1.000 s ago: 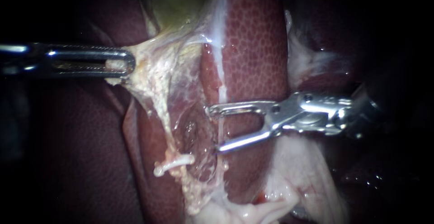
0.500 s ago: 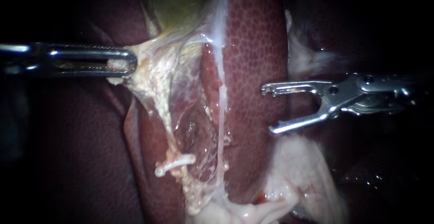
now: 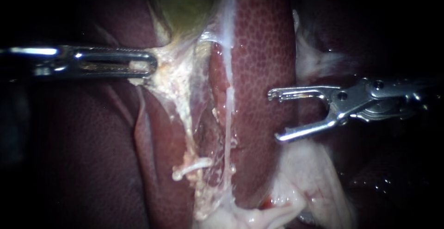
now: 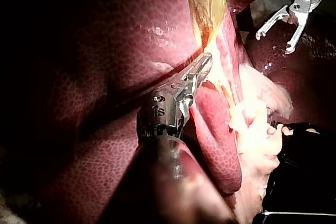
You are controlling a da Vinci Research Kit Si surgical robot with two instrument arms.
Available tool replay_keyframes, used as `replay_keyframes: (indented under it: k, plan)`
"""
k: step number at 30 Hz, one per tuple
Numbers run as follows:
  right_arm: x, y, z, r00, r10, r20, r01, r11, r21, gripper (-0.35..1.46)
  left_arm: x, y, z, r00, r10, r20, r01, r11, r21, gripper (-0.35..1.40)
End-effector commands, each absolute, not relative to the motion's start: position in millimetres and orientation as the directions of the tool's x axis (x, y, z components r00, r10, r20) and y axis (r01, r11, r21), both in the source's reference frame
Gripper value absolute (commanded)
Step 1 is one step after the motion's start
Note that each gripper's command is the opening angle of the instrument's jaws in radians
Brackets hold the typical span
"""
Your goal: Going back first clip left tube
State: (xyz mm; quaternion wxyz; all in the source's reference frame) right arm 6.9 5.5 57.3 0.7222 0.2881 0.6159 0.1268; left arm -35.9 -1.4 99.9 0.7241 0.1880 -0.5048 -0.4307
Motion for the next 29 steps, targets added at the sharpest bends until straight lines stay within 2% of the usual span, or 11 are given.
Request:
replay_keyframes:
  k: [1,9,29]
  plan:
    - [6.9,5.5,57.3,0.209,0.538,-0.817,0.172,0.802,0.572,0.6,-36.3,-1.4,100.2,0.124,-0.814,0.568,0.432,0.559,0.707,-0.35]
    - [7.0,5.4,57.3,0.209,0.538,-0.817,0.172,0.802,0.572,0.6,-39.2,-2.6,102.0,0.147,-0.811,0.566,0.415,0.57,0.709,-0.35]
    - [7.1,5.4,57.2,0.208,0.538,-0.817,0.171,0.803,0.571,0.6,-39.3,-2.5,102.2,0.147,-0.811,0.566,0.414,0.57,0.71,-0.35]
